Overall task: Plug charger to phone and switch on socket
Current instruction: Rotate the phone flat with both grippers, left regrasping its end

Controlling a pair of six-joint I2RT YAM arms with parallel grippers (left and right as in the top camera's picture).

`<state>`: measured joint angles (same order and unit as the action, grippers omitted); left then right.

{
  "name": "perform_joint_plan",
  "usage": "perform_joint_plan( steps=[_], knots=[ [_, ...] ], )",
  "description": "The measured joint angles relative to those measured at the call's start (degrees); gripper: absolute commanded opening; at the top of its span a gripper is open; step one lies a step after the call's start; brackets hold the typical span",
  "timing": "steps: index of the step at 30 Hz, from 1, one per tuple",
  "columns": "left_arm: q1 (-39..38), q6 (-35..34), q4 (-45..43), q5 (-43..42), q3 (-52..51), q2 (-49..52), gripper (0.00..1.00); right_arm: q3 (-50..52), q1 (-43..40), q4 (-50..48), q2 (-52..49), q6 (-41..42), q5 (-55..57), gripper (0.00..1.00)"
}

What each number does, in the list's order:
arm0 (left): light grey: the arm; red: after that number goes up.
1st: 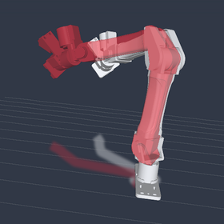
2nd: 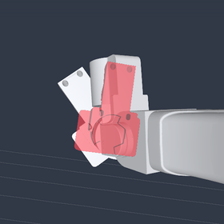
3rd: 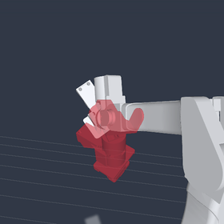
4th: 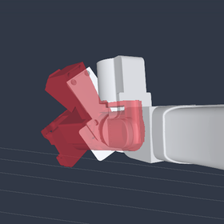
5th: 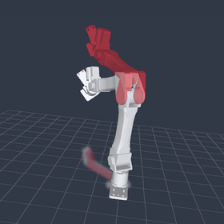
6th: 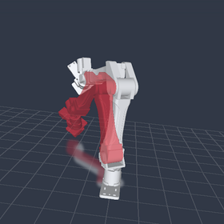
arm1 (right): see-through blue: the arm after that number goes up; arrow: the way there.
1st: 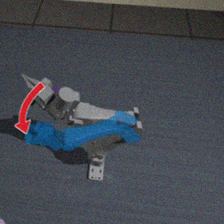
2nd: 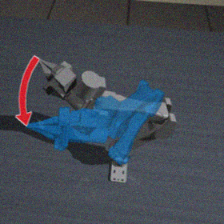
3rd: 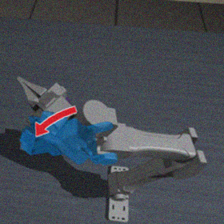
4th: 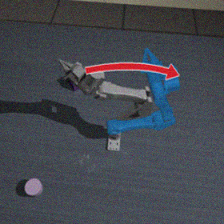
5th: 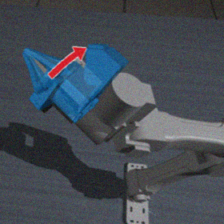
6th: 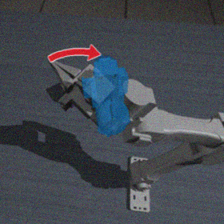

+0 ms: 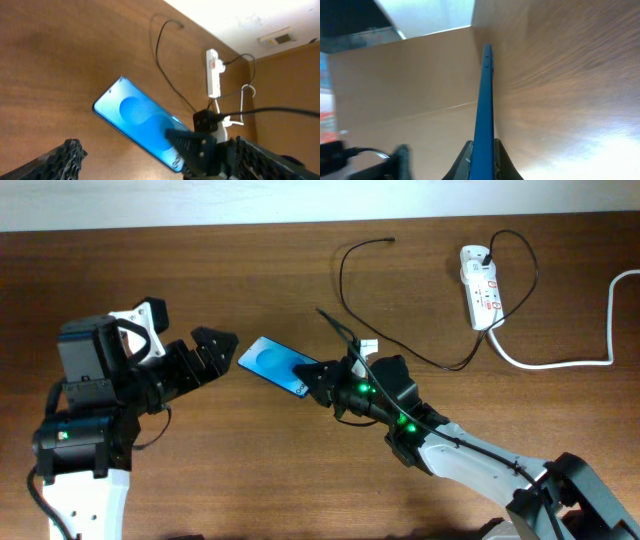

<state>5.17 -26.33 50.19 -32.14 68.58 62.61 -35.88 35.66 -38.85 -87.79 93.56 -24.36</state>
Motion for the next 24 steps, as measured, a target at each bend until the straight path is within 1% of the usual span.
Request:
perform_joint_plan(
  steps=[3, 5, 7, 10, 13, 15, 16, 17, 21, 24],
  knots=[
    [0.0, 0.39, 2.93, 0.04, 0.02, 0.0, 0.99, 0.0, 0.0, -0.83, 0.09, 6.78, -0.87, 0.04],
    [0.0, 0.42, 4.07, 0.02, 0.0, 0.0, 0.99, 0.0, 0.0, -0.85, 0.11, 14.58, -0.81, 0.04],
    [0.0, 0.37, 4.59, 0.02, 0.02, 0.0, 0.99, 0.0, 0.0, -1.03, 0.11, 20.5, -0.02, 0.04],
    [0.0, -2.14, 4.96, 0.02, 0.0, 0.0, 0.99, 0.02, 0.0, -2.29, 0.09, 23.89, 1.36, 0.04],
    [0.0, -8.87, 6.1, 0.02, 0.02, 0.07, 0.99, 0.02, 0.0, -6.1, 0.11, 25.16, 1.99, 0.04],
    [0.0, -14.23, 9.42, -0.02, 0.17, 0.96, 0.99, 0.02, 0.0, -6.12, 0.13, 25.31, 2.21, 0.04],
    [0.0, -18.29, 12.26, -0.44, 0.24, 2.29, 0.99, 0.02, 0.0, -6.16, 0.13, 25.44, 2.21, 0.04],
    [0.0, -21.2, 13.2, -1.2, 0.28, 3.48, 0.99, 0.02, 0.0, -6.14, 0.11, 25.4, 2.05, 0.04],
    [-0.52, -29.2, 13.44, -4.66, 0.28, 8.44, 0.99, 0.02, 0.0, -6.14, 0.13, 25.4, 0.63, 0.04],
    [-3.15, -35.74, 12.87, -5.2, 0.28, 10.67, 0.99, 0.02, 0.0, -6.16, 0.13, 25.38, 0.0, 0.04]
  ],
)
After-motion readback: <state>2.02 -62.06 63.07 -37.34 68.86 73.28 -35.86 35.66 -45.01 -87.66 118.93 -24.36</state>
